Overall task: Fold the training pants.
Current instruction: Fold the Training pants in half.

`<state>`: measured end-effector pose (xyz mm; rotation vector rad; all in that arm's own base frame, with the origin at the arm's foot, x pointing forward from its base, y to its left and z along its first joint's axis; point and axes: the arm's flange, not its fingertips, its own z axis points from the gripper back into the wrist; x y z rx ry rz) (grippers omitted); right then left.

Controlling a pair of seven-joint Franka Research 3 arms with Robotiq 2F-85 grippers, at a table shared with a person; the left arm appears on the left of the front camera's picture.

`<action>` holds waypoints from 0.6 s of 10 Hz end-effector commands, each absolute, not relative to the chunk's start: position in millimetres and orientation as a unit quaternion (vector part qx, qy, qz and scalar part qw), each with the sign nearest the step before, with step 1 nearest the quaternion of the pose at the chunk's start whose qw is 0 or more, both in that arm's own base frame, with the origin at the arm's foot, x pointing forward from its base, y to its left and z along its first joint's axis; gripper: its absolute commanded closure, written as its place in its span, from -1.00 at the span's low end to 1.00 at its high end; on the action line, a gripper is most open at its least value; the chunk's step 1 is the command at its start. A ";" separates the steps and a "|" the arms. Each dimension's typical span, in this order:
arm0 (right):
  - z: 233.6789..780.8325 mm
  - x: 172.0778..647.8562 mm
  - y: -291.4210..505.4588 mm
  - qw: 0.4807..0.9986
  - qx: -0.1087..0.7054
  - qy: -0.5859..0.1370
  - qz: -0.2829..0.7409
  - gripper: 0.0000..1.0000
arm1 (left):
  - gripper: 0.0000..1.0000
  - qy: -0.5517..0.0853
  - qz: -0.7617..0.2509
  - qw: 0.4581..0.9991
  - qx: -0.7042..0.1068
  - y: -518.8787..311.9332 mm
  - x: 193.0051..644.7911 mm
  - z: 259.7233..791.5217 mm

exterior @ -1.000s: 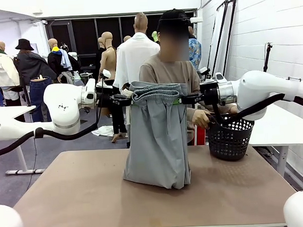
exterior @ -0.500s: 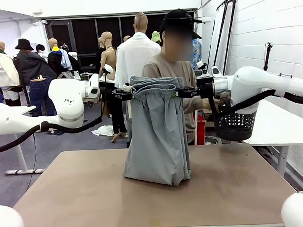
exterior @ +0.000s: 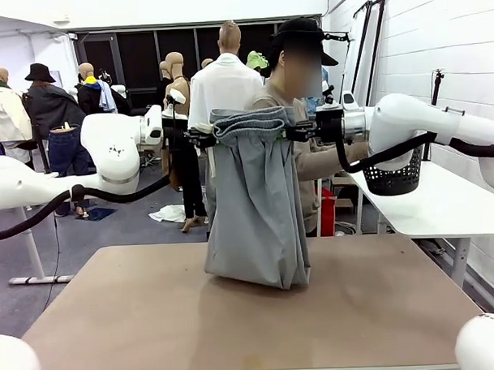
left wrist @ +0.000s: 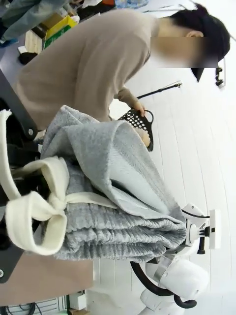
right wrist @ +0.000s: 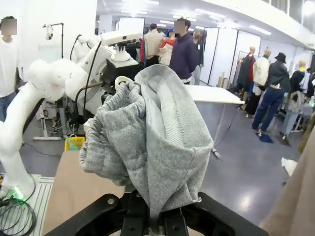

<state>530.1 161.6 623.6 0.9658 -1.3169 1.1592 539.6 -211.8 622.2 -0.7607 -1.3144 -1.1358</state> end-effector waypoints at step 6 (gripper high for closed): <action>625.9 564.4 191.4 0.521 0.387 -0.576 0.497 1.00 | 1.00 -0.613 -0.435 0.592 -0.290 -219.9 540.6 624.9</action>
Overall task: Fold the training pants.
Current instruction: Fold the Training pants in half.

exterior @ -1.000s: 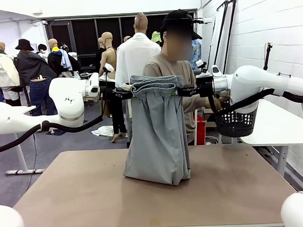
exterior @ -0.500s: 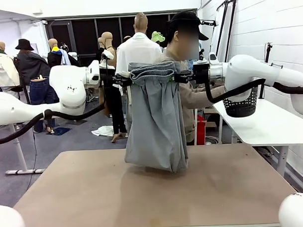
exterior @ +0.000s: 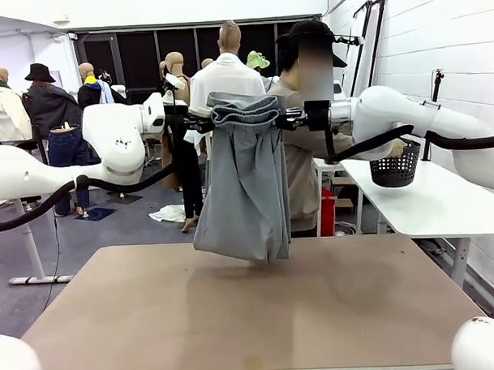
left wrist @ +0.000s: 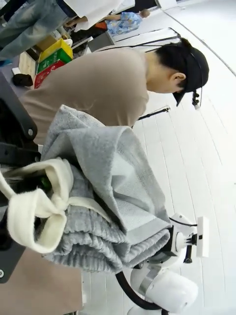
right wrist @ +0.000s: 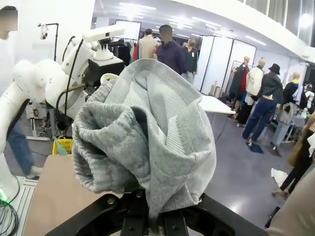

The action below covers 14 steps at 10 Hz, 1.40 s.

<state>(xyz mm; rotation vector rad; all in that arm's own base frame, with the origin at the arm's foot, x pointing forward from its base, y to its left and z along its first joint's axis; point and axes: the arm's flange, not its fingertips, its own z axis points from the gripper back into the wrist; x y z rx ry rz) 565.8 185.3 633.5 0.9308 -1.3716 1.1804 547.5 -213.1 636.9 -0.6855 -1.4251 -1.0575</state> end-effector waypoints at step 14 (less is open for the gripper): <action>523.0 440.2 181.1 0.645 0.431 -0.470 0.422 1.00 | 1.00 -0.502 -0.320 0.704 -0.387 -203.1 458.3 519.4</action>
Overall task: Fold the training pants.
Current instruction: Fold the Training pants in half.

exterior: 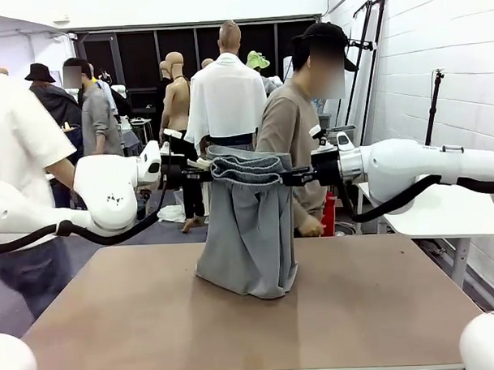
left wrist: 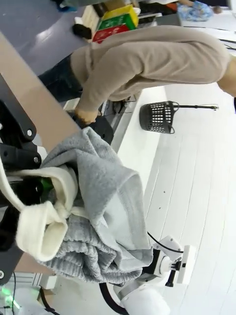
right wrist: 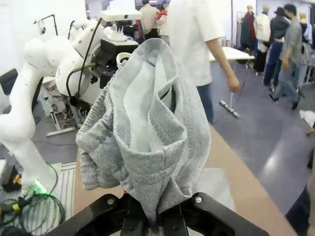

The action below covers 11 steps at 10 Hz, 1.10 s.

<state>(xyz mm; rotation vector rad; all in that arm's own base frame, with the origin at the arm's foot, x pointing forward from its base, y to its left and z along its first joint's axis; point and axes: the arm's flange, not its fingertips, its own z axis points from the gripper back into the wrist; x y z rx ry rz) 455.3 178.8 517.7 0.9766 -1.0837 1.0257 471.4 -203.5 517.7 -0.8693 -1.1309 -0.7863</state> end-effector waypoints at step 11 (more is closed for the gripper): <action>468.3 420.9 178.2 0.738 0.453 -0.369 0.337 1.00 | 1.00 -0.413 -0.228 0.763 -0.441 -189.8 427.1 455.3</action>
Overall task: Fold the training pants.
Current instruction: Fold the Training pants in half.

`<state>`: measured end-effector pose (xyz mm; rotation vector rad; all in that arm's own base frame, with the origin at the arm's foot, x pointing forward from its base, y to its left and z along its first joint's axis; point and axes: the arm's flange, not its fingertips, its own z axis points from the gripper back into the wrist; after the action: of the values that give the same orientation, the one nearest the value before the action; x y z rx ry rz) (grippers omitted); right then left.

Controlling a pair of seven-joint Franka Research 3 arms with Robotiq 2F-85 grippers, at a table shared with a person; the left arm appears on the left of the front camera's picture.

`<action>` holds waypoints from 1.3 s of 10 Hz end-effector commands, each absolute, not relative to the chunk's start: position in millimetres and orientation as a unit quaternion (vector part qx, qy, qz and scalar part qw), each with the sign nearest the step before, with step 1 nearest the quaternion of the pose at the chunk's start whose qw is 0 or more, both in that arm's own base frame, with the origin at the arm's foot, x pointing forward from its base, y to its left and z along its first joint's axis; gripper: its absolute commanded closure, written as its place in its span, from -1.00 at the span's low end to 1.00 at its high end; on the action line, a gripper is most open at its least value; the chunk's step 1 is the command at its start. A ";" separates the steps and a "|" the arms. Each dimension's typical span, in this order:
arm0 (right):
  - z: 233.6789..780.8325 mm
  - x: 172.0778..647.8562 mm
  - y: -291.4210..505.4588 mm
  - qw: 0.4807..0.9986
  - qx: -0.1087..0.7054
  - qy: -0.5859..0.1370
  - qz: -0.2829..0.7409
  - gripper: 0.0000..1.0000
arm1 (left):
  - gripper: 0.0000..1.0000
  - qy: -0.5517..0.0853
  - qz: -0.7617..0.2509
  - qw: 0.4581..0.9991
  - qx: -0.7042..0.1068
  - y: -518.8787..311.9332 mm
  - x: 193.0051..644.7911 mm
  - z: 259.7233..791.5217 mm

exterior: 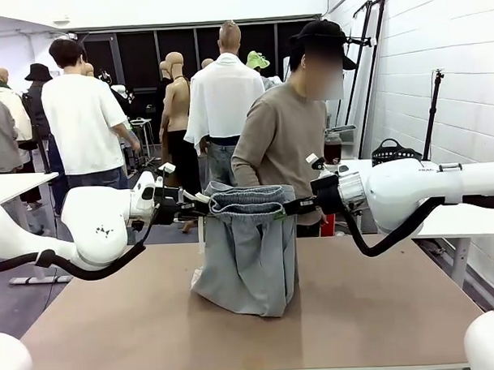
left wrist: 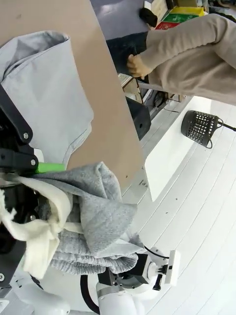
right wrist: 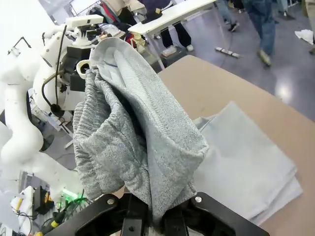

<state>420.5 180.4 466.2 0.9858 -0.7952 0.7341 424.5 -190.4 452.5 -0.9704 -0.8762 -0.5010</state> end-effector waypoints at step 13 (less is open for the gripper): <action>374.4 451.8 196.4 0.800 0.497 -0.284 0.180 1.00 | 1.00 -0.273 -0.004 0.864 -0.424 -170.3 457.7 370.8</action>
<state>444.9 197.8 380.8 1.0984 -0.5982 0.4560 440.5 -175.7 382.0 -0.9391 -0.5830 -0.1039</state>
